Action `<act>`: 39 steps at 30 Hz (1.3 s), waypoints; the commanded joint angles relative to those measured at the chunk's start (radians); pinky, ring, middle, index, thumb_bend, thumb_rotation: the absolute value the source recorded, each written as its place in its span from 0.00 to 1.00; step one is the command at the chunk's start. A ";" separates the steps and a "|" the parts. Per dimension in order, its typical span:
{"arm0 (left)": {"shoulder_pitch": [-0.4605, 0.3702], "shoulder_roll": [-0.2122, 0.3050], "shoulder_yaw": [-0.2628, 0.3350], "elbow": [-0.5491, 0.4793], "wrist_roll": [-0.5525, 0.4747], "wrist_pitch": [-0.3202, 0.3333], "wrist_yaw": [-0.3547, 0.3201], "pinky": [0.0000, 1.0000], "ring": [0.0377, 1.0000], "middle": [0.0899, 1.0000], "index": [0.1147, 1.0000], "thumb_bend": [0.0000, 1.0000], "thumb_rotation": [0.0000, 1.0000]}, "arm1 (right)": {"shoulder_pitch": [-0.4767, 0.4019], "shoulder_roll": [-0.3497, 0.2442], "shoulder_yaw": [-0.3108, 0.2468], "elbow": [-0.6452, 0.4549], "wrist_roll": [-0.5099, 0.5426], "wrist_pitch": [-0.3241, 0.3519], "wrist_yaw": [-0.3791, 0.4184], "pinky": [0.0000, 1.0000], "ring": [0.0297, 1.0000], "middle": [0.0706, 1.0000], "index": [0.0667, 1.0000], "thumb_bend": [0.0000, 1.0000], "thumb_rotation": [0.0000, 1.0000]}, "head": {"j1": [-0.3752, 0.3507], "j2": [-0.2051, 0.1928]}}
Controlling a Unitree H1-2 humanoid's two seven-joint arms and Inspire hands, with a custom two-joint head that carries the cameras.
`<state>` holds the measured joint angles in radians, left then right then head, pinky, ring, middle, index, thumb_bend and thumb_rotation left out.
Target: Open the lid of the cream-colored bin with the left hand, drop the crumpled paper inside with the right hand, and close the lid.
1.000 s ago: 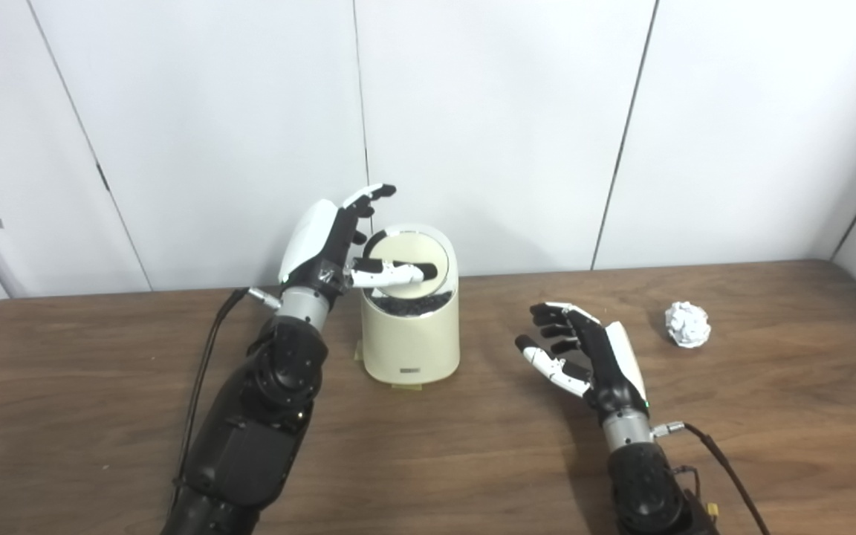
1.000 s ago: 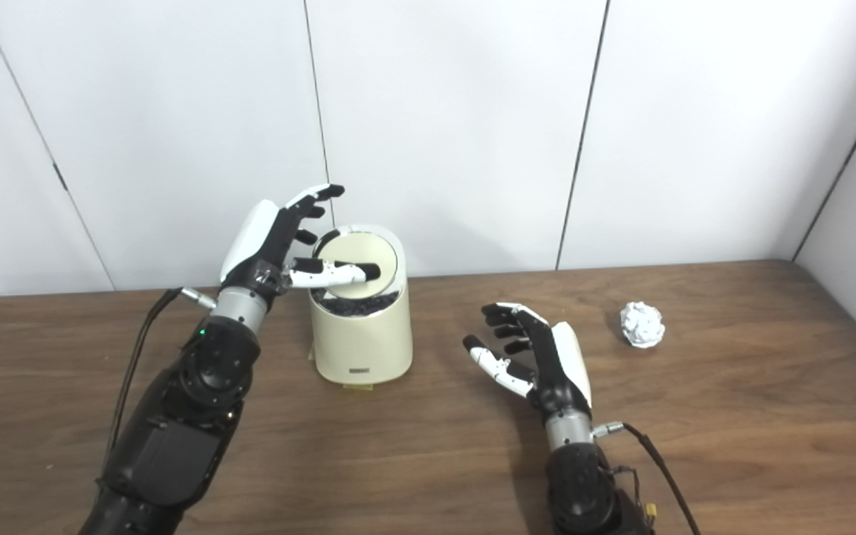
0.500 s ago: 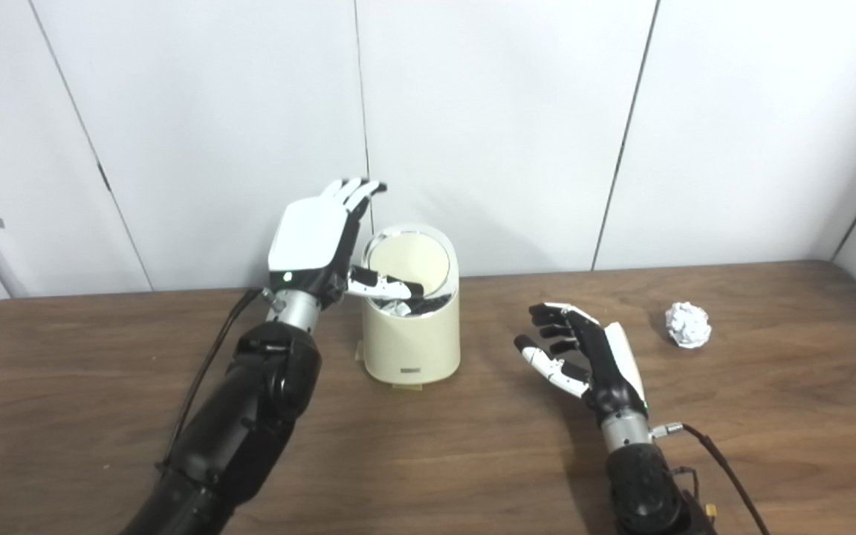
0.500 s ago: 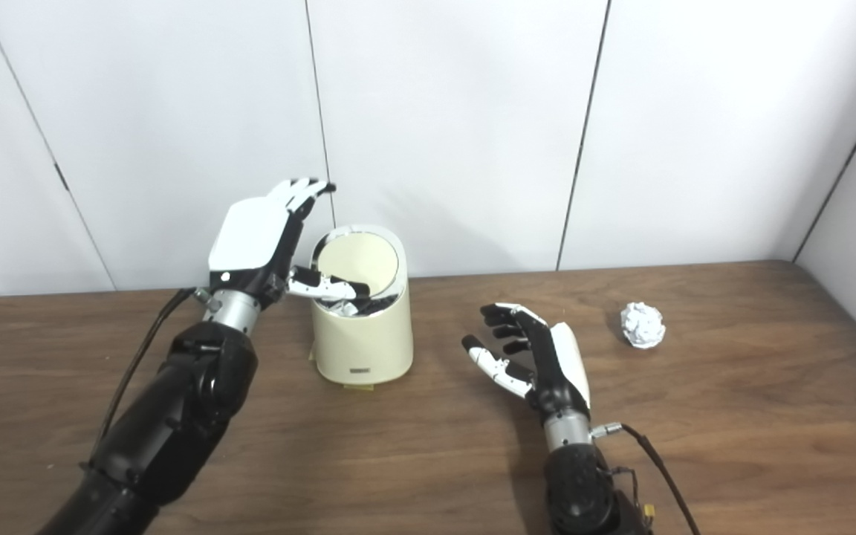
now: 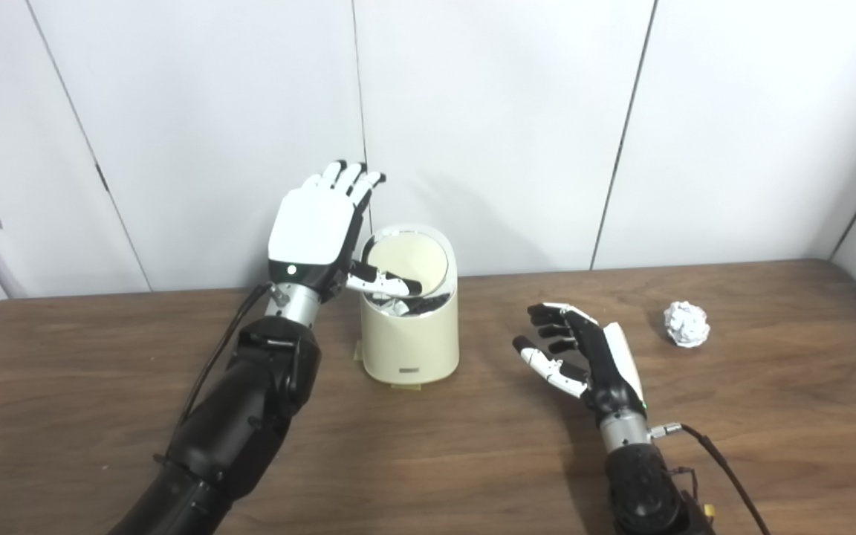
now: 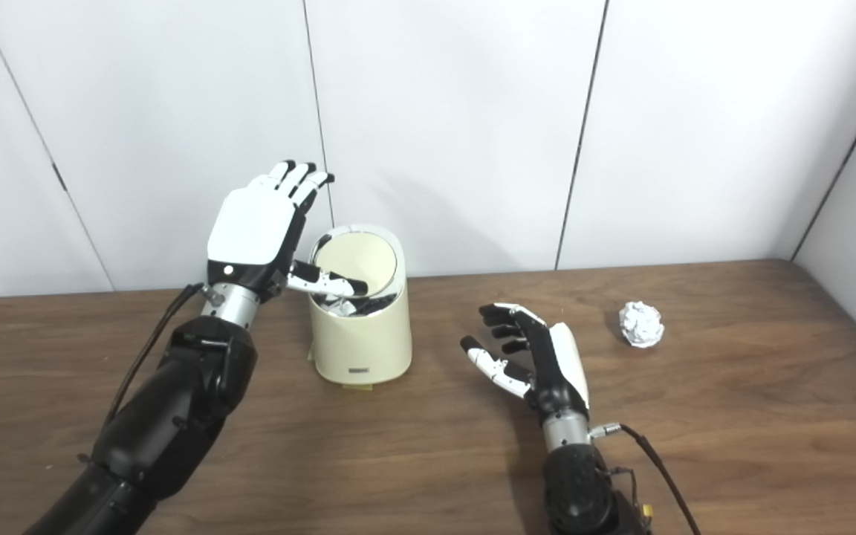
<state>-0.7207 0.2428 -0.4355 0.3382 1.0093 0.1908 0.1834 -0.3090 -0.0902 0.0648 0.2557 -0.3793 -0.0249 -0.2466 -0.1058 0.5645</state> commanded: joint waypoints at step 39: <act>0.149 0.015 0.288 -0.414 -0.286 0.063 -0.189 0.60 0.74 0.79 0.79 0.60 0.54 | -0.077 -0.179 0.100 -0.297 -0.372 0.197 0.149 0.61 0.78 0.84 0.77 0.83 0.41 | 0.005 0.003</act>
<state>-0.5339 0.2545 -0.1633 -0.0421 0.7378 0.2531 -0.0139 -0.3403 -0.2599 0.1592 0.0085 -0.7205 0.1366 -0.1316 -0.0997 0.5675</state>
